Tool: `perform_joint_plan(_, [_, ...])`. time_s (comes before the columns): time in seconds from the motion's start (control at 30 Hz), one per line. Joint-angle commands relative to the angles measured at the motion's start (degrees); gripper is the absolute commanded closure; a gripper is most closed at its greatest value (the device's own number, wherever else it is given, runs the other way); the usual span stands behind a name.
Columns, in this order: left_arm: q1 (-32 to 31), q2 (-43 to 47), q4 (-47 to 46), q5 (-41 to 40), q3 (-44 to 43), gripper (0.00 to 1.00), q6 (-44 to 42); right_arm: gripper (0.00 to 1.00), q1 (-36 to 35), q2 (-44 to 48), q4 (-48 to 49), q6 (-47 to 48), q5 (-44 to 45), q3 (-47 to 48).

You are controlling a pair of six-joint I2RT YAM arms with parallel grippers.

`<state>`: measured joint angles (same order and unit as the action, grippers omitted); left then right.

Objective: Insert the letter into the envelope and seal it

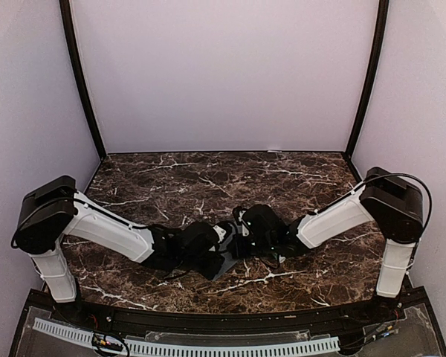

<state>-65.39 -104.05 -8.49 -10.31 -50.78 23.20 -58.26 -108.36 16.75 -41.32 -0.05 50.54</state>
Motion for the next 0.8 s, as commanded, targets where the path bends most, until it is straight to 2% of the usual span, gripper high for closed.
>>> perform_joint_plan(0.0, [-0.1,4.7,4.5,1.2,3.5,0.96,0.9,1.0,-0.4,0.4,-6.7,1.8,0.9,2.3])
perform_joint_plan(0.27, [-0.1,13.7,0.8,-4.9,8.5,0.96,1.2,1.0,-0.4,4.7,-19.2,8.1,1.1,12.0])
perform_joint_plan(0.47, [-0.1,20.7,-1.0,-7.8,12.9,0.95,1.2,0.79,-0.3,7.0,-38.2,13.5,5.6,19.3])
perform_joint_plan(0.57, [-0.1,23.1,-0.5,-9.1,14.4,0.92,1.1,0.61,0.0,9.6,-46.4,14.6,10.0,20.4])
perform_joint_plan(0.67, [-0.1,25.7,-0.3,-9.5,15.4,0.85,1.1,0.44,1.0,11.4,-53.8,15.6,12.7,21.0])
perform_joint_plan(0.77, [0.0,27.2,0.0,-10.2,16.3,0.74,1.2,0.39,1.9,11.2,-60.1,16.5,13.1,21.7])
